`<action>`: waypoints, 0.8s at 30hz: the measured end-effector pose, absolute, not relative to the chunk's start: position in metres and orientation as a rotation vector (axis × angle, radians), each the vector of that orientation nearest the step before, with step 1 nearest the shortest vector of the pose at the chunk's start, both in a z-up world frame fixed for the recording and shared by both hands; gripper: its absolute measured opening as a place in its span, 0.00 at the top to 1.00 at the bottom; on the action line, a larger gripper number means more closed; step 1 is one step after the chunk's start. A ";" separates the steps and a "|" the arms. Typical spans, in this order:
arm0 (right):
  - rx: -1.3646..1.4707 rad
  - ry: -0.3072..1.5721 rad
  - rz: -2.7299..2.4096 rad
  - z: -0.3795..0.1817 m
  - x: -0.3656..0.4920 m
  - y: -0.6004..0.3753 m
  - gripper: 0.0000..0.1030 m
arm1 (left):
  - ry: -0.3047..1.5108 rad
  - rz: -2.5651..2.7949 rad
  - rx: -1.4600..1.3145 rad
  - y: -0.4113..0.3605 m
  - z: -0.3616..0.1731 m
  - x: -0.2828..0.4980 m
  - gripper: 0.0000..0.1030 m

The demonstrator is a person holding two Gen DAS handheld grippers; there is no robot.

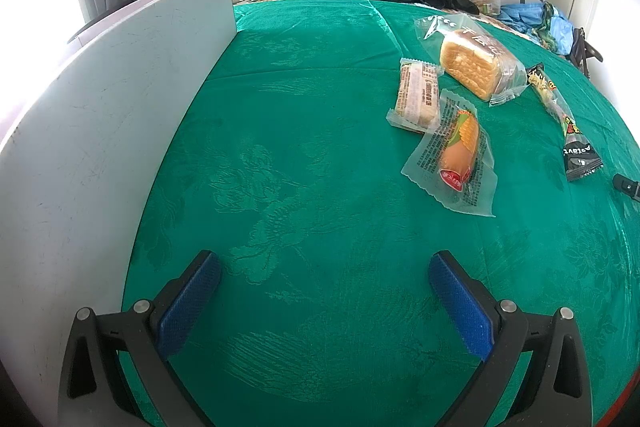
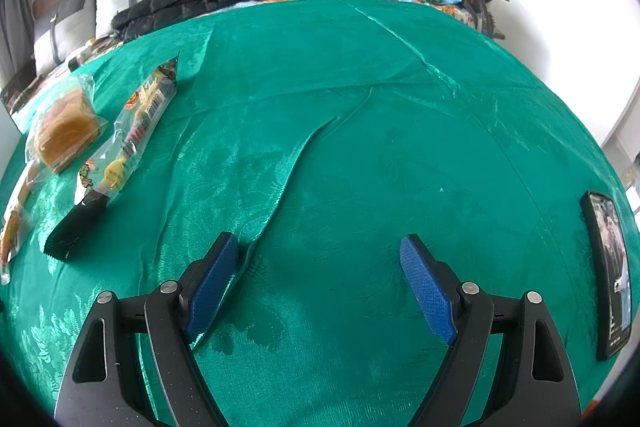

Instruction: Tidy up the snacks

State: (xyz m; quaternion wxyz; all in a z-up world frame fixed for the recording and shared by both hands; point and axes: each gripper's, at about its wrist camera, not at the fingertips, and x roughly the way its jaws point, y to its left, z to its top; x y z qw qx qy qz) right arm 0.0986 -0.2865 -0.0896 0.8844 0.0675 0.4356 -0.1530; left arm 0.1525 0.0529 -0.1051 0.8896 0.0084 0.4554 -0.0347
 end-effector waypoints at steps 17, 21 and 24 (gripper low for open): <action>0.141 0.907 -0.319 -0.090 0.099 -0.287 0.17 | 0.946 -0.071 0.018 0.052 -0.105 0.152 0.00; 0.141 0.907 -0.319 -0.090 0.099 -0.286 0.17 | 1.030 -0.133 0.014 0.047 -0.097 0.162 0.02; 0.141 0.907 -0.319 -0.090 0.099 -0.287 0.17 | 0.994 -0.223 0.031 0.029 -0.075 0.173 0.02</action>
